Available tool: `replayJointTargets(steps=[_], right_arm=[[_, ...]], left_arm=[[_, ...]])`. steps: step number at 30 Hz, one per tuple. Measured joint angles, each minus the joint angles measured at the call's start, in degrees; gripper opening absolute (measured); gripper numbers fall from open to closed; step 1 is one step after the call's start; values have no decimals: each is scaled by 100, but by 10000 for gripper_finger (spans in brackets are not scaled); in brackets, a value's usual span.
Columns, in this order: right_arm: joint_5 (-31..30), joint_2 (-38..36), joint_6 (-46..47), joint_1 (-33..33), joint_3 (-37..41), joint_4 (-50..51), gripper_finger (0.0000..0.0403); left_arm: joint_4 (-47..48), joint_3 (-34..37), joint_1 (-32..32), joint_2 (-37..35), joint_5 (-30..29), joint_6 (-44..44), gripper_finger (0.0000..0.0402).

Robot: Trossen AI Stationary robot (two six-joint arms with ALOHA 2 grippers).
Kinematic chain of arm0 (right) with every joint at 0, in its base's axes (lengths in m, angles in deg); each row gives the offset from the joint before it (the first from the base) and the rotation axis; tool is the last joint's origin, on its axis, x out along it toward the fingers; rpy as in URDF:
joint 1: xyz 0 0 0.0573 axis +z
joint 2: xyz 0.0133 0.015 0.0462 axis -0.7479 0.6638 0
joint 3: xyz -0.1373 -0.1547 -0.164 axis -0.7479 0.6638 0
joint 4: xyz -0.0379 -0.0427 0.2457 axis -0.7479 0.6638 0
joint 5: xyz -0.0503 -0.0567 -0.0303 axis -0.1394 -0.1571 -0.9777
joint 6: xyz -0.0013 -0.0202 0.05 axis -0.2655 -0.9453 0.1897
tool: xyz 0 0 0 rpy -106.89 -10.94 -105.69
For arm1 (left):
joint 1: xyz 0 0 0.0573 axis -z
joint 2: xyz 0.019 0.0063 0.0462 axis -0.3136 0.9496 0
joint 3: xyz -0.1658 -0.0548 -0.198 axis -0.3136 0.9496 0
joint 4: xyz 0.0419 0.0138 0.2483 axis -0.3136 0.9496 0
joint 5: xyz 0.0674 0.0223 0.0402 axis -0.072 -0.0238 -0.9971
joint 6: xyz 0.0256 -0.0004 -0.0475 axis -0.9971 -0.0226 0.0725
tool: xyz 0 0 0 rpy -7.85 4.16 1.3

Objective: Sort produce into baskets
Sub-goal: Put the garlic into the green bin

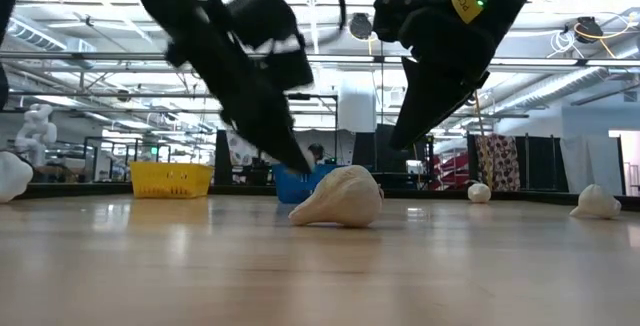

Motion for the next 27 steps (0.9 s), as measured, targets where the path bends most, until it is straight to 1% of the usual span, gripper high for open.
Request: replayJointTargets(steps=[2, 6, 8, 12, 14, 18, 22, 27], right_arm=[[-3, 0, 0, 0, 2, 8, 212], [5, 0, -26, 0, 4, -17, 212], [7, 0, -116, 0, 4, -74, 212], [26, 0, -175, 9, 4, -92, 212], [141, 0, -168, 35, 4, -80, 212], [273, 0, -151, 132, 4, -98, 212], [281, 0, -140, 197, 4, -134, 212], [276, 0, -136, 184, 4, -452, 212]], left_arm=[[516, 0, 32, -435, 232, 176, 138], [1636, -5, 225, -1380, 1301, 823, 137], [2214, -21, 423, -1839, 1688, 1172, 136], [3315, -13, 1079, -2504, 1772, 2063, 136], [3674, -9, 1504, -2756, 1759, 2632, 136], [3966, 89, 2593, -3029, 1262, 3943, 135], [4056, 153, 3735, -2990, 604, 5014, 135], [4054, 152, 4757, -2765, 83, 5924, 135]])
